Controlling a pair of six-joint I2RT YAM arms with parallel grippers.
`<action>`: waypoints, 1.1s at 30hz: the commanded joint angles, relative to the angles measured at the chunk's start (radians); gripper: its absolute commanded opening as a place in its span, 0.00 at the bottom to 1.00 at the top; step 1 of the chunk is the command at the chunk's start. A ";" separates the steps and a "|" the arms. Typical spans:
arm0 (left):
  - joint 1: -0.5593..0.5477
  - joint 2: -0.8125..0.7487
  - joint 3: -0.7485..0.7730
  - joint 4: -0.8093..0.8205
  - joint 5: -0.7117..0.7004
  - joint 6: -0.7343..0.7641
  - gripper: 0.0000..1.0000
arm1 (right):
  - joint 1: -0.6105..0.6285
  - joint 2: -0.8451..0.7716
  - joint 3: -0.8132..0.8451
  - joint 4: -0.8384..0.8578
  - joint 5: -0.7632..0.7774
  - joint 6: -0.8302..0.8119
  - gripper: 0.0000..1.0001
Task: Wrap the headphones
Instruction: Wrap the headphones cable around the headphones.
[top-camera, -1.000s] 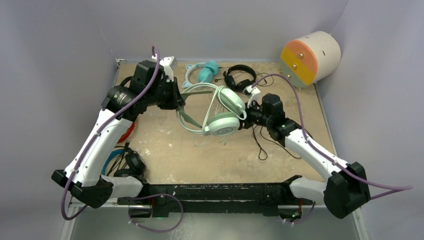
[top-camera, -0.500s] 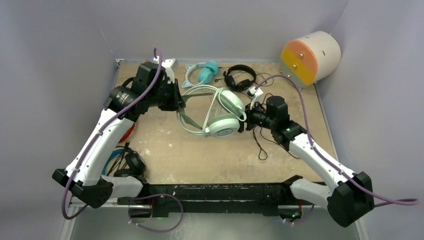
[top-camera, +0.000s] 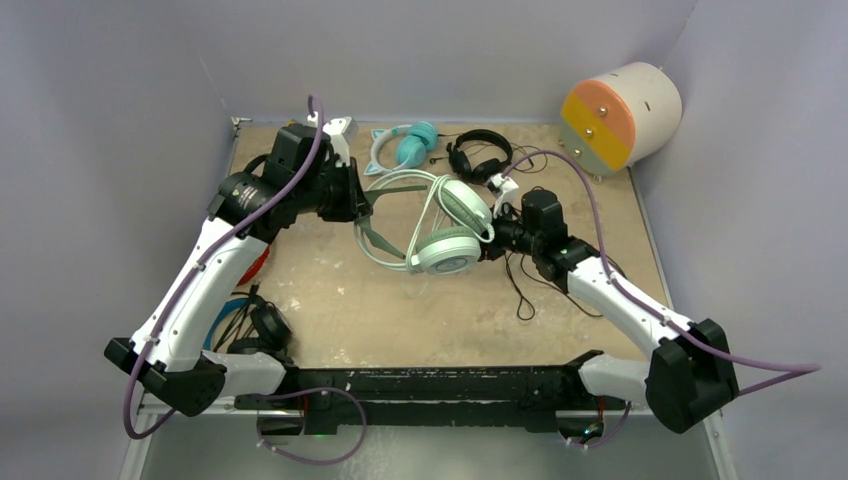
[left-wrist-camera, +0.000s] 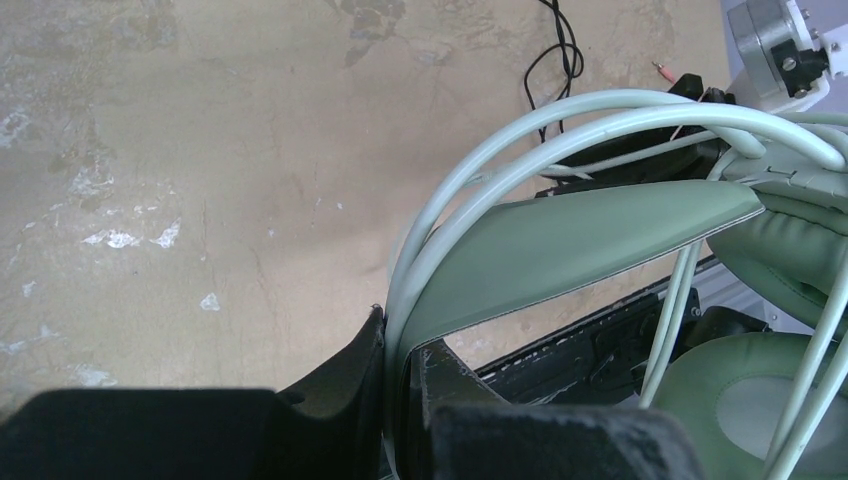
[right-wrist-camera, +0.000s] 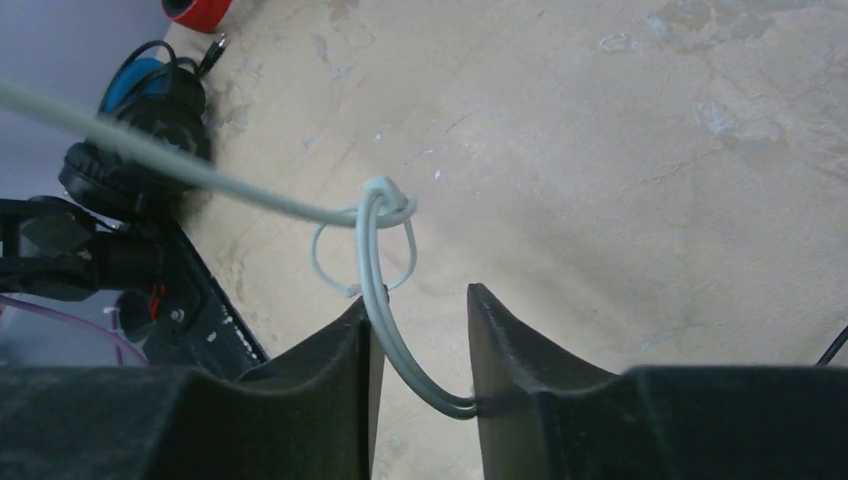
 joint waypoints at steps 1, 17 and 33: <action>0.024 -0.011 0.019 0.120 0.068 -0.035 0.00 | -0.004 -0.031 -0.001 0.018 0.003 0.033 0.30; 0.494 0.044 0.204 0.140 0.242 -0.104 0.00 | -0.039 -0.036 -0.104 -0.135 0.385 0.252 0.00; 0.692 -0.040 0.148 0.158 0.034 -0.211 0.00 | -0.201 -0.145 -0.097 -0.665 1.052 0.829 0.00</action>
